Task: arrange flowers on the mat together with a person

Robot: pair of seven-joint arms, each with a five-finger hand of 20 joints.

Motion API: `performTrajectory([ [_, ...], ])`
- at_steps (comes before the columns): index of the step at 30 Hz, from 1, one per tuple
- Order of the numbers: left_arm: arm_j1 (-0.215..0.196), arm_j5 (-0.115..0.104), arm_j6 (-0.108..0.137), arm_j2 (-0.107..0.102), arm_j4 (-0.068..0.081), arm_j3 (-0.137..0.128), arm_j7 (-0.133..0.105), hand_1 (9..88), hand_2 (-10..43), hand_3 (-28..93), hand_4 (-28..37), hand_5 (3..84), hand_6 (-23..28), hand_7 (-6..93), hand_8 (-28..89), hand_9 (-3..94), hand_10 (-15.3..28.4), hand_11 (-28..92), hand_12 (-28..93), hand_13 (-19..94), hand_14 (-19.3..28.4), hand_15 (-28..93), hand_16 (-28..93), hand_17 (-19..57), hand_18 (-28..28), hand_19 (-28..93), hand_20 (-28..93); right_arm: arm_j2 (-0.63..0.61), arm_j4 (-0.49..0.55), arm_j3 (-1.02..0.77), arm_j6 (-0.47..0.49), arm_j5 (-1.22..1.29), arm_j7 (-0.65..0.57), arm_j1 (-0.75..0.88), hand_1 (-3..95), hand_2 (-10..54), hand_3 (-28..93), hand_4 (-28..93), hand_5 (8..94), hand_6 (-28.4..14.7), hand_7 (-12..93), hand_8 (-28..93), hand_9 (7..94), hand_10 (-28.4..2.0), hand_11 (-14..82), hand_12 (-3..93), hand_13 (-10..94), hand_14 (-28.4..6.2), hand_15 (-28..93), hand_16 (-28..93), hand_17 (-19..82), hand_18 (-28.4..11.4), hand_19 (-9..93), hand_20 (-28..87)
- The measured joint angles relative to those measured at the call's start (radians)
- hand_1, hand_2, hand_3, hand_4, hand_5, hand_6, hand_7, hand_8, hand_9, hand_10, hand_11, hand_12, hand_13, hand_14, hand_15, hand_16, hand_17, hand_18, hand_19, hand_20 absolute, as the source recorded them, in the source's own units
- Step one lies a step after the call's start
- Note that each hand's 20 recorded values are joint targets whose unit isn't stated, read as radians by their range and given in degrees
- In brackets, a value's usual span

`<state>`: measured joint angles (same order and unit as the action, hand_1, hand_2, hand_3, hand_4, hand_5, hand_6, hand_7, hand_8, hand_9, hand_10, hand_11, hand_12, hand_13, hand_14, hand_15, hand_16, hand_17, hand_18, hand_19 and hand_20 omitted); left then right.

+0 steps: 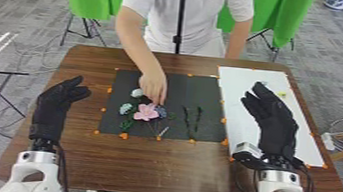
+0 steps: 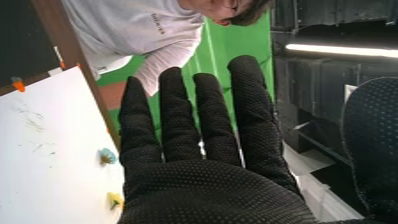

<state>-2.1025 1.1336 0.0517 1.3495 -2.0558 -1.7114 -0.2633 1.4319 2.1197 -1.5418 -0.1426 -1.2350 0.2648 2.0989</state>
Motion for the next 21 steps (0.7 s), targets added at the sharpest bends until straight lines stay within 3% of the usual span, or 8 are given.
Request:
performTrajectory([
  [21, -0.003, -0.001, 0.001, 0.001, -0.002, -0.002, 0.003, 24.5, 2.6, 66, -24.7, 50.2, 5.3, 16.3, -5, 49.9, 14.6, 23, 16, 40, 20.0, 27, 1, 3.6, 14.0, 12, 16, -0.003, -0.004, 0.01, -0.001, -0.004, -0.001, 0.001, 10.7, 0.2, 82, -19, 49.3, 1.3, 15, -10, 41.1, -10.7, 4.7, 13.3, 36, -10.5, 12, 18, 21, -14.1, 10, 32],
])
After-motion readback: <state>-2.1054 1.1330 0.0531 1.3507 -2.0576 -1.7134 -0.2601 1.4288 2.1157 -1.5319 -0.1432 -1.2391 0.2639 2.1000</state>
